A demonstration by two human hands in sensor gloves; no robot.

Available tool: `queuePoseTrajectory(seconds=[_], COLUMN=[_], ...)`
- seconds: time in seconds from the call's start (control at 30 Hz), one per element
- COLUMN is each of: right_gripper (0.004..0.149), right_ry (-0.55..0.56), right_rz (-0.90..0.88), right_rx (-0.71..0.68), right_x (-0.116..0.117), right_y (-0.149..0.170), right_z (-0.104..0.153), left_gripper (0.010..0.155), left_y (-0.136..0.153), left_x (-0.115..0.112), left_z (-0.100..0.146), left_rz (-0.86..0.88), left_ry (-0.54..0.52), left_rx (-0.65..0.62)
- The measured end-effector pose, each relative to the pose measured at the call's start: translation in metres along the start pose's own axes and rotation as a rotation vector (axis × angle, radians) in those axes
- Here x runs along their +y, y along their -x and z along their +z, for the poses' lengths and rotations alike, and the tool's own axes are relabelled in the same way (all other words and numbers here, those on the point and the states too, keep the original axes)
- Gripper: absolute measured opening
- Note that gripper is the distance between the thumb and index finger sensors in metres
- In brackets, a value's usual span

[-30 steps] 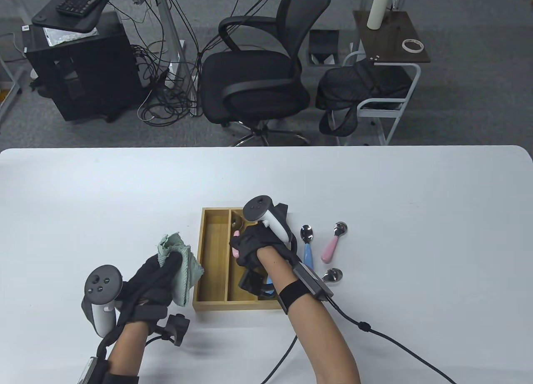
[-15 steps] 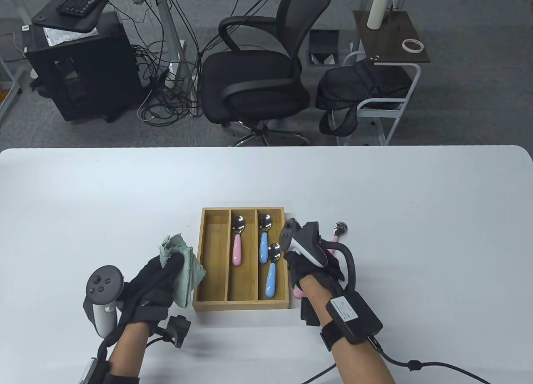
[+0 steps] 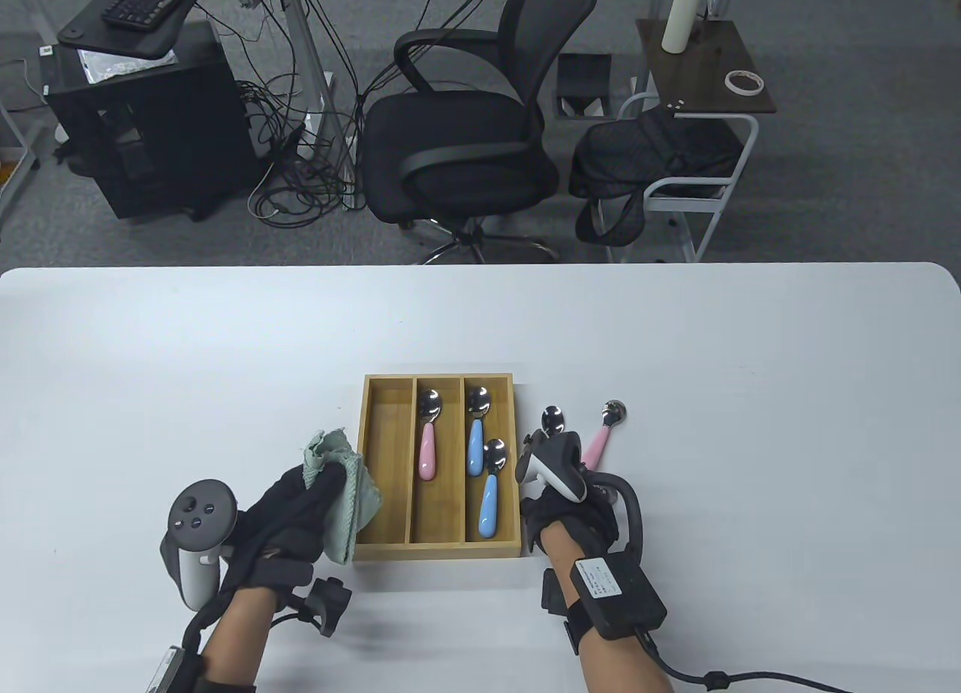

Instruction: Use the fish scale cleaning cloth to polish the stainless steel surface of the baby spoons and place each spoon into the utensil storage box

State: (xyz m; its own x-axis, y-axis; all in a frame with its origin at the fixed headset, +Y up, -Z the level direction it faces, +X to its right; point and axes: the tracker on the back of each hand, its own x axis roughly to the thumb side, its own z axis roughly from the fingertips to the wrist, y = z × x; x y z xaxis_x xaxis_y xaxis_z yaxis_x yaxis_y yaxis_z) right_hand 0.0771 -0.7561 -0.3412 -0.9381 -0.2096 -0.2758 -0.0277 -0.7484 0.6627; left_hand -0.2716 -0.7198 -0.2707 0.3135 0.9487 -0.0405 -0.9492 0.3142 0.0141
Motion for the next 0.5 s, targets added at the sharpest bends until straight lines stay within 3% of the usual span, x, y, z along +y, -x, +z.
queuePoseTrajectory(seconds=[0.23,0.5], right_gripper=[0.063,0.061], right_ry=[-0.077,-0.184], right_rz=[-0.079,-0.208], right_rx=[0.051,-0.003], right_x=[0.011,0.022], right_y=[0.012,0.057], right_z=[-0.003,0.003], left_gripper=[0.048,0.048], left_y=[-0.001,-0.002], left_x=[-0.001,-0.002], left_z=[0.001,0.002], left_rz=[0.006,0.023], left_ry=[0.016,0.034], left_rx=[-0.010,-0.025])
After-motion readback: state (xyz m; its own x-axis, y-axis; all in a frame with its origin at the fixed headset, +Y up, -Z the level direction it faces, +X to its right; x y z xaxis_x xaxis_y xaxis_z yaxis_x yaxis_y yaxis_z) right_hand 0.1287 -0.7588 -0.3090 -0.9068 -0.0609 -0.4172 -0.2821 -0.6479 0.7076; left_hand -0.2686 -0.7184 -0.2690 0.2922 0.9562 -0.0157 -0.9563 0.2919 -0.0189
